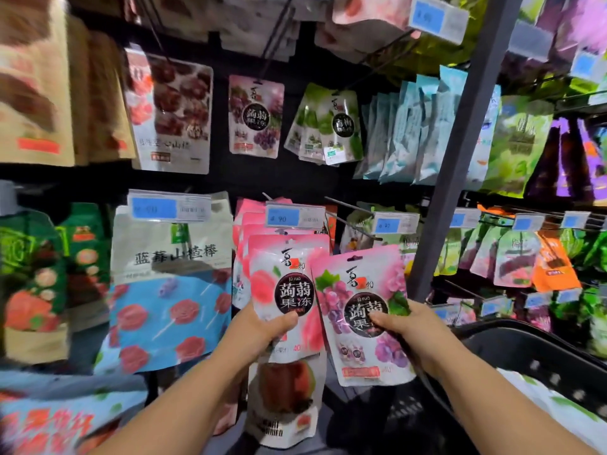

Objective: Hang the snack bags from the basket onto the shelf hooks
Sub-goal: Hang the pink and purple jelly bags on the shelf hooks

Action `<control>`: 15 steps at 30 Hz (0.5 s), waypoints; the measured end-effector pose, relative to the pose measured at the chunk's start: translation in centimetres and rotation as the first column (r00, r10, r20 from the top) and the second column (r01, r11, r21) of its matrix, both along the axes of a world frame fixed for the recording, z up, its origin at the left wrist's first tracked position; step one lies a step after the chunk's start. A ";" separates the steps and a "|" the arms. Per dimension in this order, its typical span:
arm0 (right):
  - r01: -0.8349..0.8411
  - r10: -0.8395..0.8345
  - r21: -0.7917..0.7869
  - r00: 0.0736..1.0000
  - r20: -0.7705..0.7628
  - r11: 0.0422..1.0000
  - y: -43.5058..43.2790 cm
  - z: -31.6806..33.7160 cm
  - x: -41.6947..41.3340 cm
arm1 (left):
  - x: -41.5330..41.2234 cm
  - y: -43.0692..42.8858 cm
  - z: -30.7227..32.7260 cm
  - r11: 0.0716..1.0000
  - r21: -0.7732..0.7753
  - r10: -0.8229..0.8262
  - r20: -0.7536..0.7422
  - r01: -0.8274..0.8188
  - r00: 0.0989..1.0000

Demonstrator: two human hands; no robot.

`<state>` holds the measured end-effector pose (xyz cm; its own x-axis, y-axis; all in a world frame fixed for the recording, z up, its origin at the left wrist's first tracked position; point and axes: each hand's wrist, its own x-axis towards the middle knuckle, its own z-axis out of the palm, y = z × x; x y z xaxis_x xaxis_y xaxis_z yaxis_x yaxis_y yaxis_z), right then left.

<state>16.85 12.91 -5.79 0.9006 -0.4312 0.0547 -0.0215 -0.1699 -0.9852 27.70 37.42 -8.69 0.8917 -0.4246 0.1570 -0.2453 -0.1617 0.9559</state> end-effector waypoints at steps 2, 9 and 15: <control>0.016 -0.016 0.006 1.000 0.012 1.000 0.2 -0.3 0.3 | 0.3 0.3 -0.1 1.000 -0.007 0.028 0.025 -0.028 0.999; -0.007 0.006 0.019 1.000 0.027 1.000 0.9 -0.2 0.6 | 1.3 0.4 -0.3 0.991 -0.126 0.044 -0.024 -0.047 0.999; -0.008 0.007 0.027 1.000 0.027 1.000 0.6 -0.5 0.7 | 2.1 0.1 0.0 0.985 -0.164 0.056 -0.038 -0.061 0.998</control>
<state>17.54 13.50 -6.29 0.9021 -0.4262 0.0672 0.0061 -0.1432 -0.9897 29.80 37.49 -8.70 0.9201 -0.3425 0.1902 -0.2074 -0.0140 0.9782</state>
